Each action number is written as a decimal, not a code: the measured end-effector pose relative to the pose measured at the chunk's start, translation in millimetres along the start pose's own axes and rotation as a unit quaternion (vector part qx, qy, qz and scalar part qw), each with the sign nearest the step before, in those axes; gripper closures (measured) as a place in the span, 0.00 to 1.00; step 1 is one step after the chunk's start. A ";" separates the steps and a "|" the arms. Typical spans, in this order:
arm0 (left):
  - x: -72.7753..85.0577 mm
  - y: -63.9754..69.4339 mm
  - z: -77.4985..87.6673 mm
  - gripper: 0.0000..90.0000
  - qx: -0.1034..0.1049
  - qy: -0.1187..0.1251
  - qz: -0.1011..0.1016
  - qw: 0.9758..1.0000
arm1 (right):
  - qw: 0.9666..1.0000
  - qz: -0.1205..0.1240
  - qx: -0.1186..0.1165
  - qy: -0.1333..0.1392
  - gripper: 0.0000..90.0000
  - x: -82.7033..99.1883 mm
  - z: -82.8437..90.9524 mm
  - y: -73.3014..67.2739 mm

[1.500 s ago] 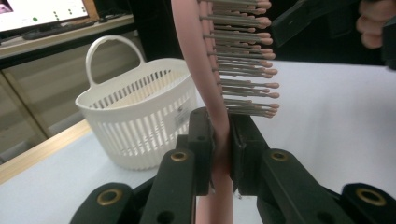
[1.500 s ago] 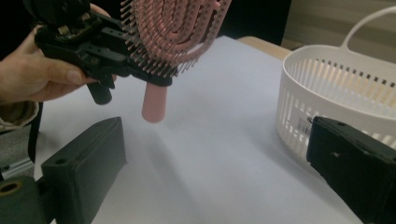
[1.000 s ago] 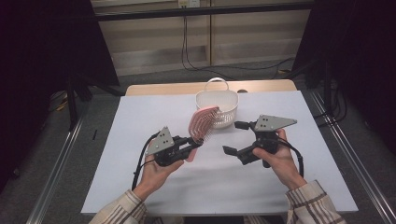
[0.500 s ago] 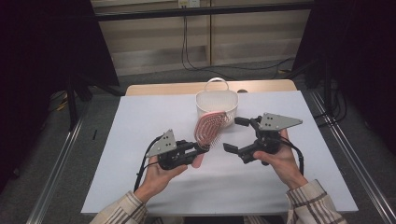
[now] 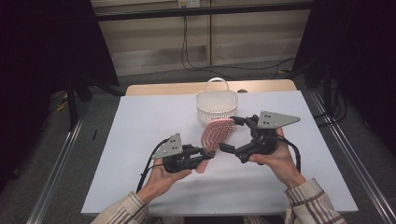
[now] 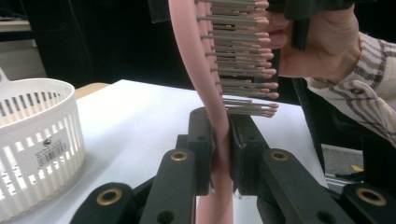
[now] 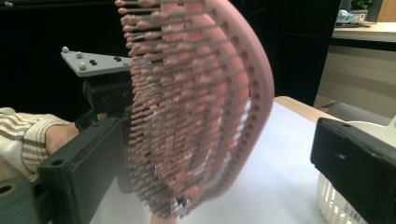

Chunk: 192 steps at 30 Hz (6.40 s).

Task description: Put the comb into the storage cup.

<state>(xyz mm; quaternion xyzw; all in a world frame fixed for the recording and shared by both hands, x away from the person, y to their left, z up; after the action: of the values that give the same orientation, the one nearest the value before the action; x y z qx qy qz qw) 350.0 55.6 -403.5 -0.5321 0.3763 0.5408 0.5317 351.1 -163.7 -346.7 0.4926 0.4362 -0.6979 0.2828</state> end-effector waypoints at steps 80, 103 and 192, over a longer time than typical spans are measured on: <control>5.4 8.9 -13.3 0.57 0.038 -0.009 0.027 0.999 | 0.994 -0.015 -0.107 -0.014 0.70 -5.2 -4.9 -15.9; 3.3 4.0 -1.4 0.04 -0.055 -0.038 0.025 0.997 | 0.997 -0.032 -0.063 -0.009 0.70 -13.1 1.7 -7.0; 47.3 4.2 136.9 0.03 -0.325 -0.033 0.053 0.944 | 0.989 -0.027 0.131 0.067 0.70 -92.7 1.1 35.1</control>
<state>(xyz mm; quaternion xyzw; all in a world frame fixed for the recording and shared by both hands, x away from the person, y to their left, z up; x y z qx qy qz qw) 328.2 196.4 -429.7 -0.6368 0.1903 0.6786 0.3127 412.4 -184.1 -271.6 0.5591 0.3717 -0.7221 0.1669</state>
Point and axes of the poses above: each handheld gripper's, and its own axes: z roughly backward along the jaws, x roughly out of its underside, y roughly to its right, the point moved 3 cm from there along -z, roughly forward along the jaws, and after that the axes turned 13 degrees about -z, right-handed, at the moved point
